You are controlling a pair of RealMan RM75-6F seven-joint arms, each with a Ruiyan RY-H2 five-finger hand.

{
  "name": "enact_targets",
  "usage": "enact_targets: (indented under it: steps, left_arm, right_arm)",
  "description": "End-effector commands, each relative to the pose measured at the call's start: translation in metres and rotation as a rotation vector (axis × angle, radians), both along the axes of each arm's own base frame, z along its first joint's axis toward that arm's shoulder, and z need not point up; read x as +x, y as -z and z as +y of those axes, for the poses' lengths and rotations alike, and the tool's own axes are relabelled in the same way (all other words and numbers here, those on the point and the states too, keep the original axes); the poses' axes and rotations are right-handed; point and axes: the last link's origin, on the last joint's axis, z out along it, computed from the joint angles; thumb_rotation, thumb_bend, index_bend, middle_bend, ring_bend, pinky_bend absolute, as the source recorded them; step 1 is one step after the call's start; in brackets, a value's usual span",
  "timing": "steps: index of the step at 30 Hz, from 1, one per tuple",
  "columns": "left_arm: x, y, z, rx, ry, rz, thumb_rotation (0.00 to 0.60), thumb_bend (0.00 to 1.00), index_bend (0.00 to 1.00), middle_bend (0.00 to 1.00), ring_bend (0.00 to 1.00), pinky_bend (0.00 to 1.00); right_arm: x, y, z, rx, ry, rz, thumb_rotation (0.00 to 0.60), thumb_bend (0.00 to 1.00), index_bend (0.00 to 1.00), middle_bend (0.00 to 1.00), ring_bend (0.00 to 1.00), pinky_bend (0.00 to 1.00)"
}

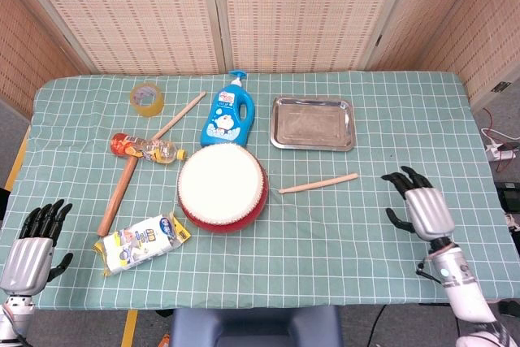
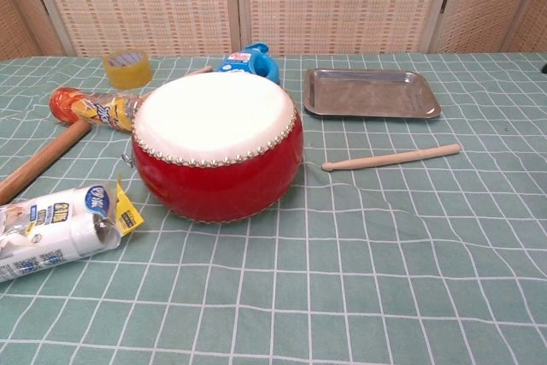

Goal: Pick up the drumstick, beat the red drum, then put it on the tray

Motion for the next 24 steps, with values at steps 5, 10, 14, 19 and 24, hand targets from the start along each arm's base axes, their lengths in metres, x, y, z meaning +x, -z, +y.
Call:
enact_targets:
  steps: [5,10,14,19,24]
  left_arm:
    - [-0.007,-0.004,-0.004,-0.005,-0.025,-0.013,0.600,0.23,0.04,0.00,0.00,0.00]
    - [-0.012,-0.004,-0.006,-0.013,-0.043,-0.023,0.600,0.23,0.04,0.00,0.00,0.00]
    - [-0.015,-0.004,-0.006,-0.010,-0.055,-0.036,0.600,0.23,0.04,0.00,0.00,0.00]
    - [-0.019,-0.004,-0.006,-0.018,-0.063,-0.041,0.600,0.23,0.04,0.00,0.00,0.00]
    - [-0.021,-0.003,-0.005,-0.018,-0.064,-0.049,0.600,0.23,0.04,0.00,0.00,0.00]
  right_arm:
    - [0.046,0.068,-0.074,0.117,-0.072,0.127,0.600,0.29,0.29,0.23,0.07,0.21]
    - [0.061,0.099,-0.098,0.151,-0.100,0.196,0.600,0.29,0.35,0.23,0.07,0.20]
    - [0.062,0.118,-0.106,0.179,-0.098,0.240,0.600,0.29,0.38,0.23,0.07,0.20]
    - [0.059,0.132,-0.109,0.188,-0.087,0.257,0.600,0.29,0.42,0.23,0.07,0.20]
    - [0.057,0.137,-0.108,0.172,-0.079,0.224,0.600,0.29,0.44,0.23,0.07,0.20]
